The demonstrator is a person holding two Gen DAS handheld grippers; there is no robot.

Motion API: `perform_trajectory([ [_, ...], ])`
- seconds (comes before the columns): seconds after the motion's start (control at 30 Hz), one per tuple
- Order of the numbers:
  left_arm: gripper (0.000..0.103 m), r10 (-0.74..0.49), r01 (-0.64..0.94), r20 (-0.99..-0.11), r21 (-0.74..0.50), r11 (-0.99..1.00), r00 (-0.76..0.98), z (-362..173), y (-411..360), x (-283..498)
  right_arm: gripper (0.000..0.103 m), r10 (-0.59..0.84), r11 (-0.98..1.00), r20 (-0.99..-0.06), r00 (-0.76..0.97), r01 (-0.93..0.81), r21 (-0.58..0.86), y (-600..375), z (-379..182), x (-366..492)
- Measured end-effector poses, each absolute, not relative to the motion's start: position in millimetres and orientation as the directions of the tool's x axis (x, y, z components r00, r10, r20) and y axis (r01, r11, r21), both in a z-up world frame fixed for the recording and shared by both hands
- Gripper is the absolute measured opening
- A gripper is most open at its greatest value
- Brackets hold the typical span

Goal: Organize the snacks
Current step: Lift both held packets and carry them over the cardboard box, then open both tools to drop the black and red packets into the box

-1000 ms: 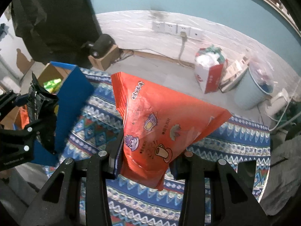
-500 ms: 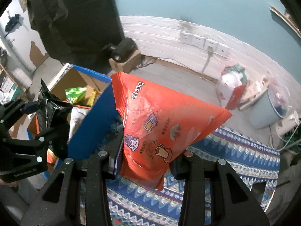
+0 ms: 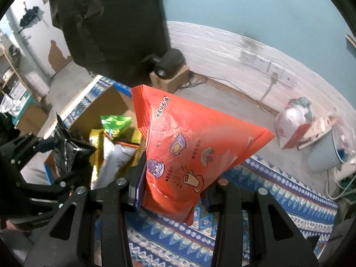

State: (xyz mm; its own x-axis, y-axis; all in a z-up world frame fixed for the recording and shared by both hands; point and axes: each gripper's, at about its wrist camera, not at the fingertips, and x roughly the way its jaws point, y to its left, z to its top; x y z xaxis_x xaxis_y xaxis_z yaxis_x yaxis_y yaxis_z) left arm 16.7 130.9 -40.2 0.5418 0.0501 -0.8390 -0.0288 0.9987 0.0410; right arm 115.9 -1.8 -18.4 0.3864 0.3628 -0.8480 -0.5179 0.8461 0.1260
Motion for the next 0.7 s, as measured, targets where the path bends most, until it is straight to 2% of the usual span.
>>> perform_trajectory([
  [0.5, 0.068, 0.059, -0.133, -0.872, -0.007, 0.991, 0.487, -61, 183, 10, 0.038, 0.437, 0.783, -0.834, 0.336, -0.598, 0.169, 69, -14, 124],
  [0.63, 0.079, 0.097, -0.158, -0.878, 0.025, 0.987, 0.469, -63, 186, 10, 0.038, 0.437, 0.766, -0.848, 0.300, -0.618, 0.176, 86, -25, 127],
  [0.7, 0.080, 0.087, -0.157, -0.878, 0.014, 0.987, 0.471, -61, 187, 9, 0.038, 0.436, 0.763, -0.854, 0.283, -0.619, 0.185, 92, -31, 129],
])
